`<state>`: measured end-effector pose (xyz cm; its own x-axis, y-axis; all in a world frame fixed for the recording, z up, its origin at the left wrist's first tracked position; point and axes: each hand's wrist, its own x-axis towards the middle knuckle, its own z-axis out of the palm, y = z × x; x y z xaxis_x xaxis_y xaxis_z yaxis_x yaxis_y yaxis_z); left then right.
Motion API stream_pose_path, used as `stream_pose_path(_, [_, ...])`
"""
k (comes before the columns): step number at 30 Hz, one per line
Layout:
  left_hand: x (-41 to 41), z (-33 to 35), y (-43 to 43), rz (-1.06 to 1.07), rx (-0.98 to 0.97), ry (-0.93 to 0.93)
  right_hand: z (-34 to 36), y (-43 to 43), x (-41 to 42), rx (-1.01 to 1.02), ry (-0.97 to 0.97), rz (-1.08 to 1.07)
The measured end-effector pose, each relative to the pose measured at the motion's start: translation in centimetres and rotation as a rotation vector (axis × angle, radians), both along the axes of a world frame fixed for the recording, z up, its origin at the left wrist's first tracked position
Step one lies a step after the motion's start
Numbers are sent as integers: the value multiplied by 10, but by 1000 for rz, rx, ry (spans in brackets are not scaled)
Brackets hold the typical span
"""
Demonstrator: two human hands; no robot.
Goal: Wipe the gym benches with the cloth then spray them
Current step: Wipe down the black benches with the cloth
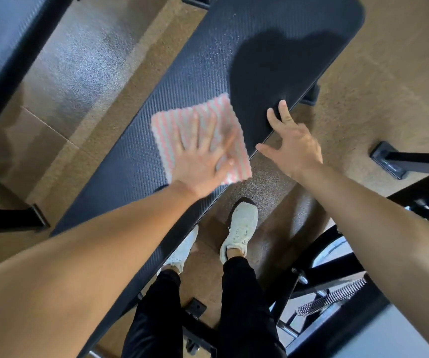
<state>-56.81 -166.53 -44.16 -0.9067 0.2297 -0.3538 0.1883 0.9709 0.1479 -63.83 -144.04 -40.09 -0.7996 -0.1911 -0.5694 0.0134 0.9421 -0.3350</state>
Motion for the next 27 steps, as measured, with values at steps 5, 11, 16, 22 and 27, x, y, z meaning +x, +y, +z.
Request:
stream_pose_path(5, [19, 1, 29, -103, 25, 19, 8, 21, -19, -40, -49, 75])
stream_pose_path(11, [-18, 3, 4, -87, 11, -32, 11, 26, -27, -57, -107, 130])
stream_pose_path(16, [-88, 3, -20, 135, -2, -53, 11, 30, -29, -35, -121, 183])
stream_pose_path(22, [-135, -3, -17, 363, -33, -1, 13, 43, -48, -328, 10, -136])
stream_pose_path(27, [-123, -5, 7, 311, 10, 42, 7, 60, -93, -108, 149, -263])
